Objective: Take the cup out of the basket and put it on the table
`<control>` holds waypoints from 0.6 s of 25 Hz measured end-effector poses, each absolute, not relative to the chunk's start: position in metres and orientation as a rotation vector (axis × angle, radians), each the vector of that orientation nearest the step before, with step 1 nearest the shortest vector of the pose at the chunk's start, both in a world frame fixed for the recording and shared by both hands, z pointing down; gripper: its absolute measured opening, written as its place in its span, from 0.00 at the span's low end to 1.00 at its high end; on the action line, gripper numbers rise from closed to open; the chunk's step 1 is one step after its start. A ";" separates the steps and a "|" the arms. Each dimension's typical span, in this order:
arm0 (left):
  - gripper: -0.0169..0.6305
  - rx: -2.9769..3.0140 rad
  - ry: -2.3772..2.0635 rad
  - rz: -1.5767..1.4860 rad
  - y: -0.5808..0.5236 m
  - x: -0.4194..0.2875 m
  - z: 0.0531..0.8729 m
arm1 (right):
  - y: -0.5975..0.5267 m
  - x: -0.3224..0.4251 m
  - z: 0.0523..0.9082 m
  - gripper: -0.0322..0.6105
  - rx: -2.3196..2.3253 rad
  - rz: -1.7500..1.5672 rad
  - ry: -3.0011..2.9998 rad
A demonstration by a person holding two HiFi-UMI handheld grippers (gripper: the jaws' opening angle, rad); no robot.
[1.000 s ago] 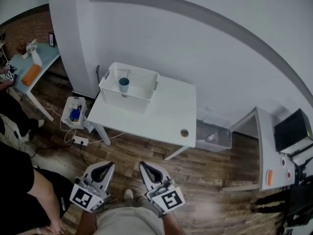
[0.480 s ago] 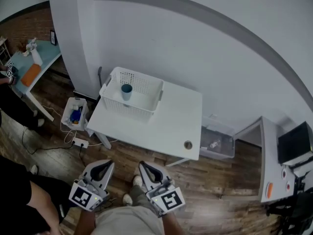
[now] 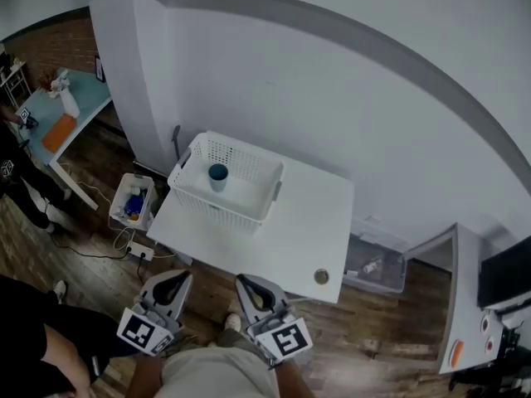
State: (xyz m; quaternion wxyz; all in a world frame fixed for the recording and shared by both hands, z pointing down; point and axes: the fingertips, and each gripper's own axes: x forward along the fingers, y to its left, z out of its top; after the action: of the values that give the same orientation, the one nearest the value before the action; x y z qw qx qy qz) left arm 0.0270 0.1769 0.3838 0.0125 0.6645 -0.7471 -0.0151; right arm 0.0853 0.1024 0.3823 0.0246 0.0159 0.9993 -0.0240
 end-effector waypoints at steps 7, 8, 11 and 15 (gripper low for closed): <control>0.03 2.038 -2.377 -0.035 0.144 0.003 0.382 | 0.069 0.061 0.383 0.06 0.102 -0.080 3.082; 0.03 2.033 -2.378 -0.032 0.141 0.000 0.382 | 0.064 0.057 0.382 0.06 0.103 -0.082 3.080; 0.03 2.030 -2.386 -0.031 0.128 -0.014 0.380 | 0.052 0.045 0.379 0.06 0.106 -0.085 3.076; 0.03 2.035 -2.382 -0.021 0.110 -0.035 0.381 | 0.034 0.024 0.380 0.06 0.100 -0.088 3.079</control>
State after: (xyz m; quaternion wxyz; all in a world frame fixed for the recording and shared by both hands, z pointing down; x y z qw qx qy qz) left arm -0.0349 0.1100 0.3808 0.0043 0.6495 -0.7604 -0.0067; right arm 0.0236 0.0339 0.3801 0.0296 0.0324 0.9986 -0.0285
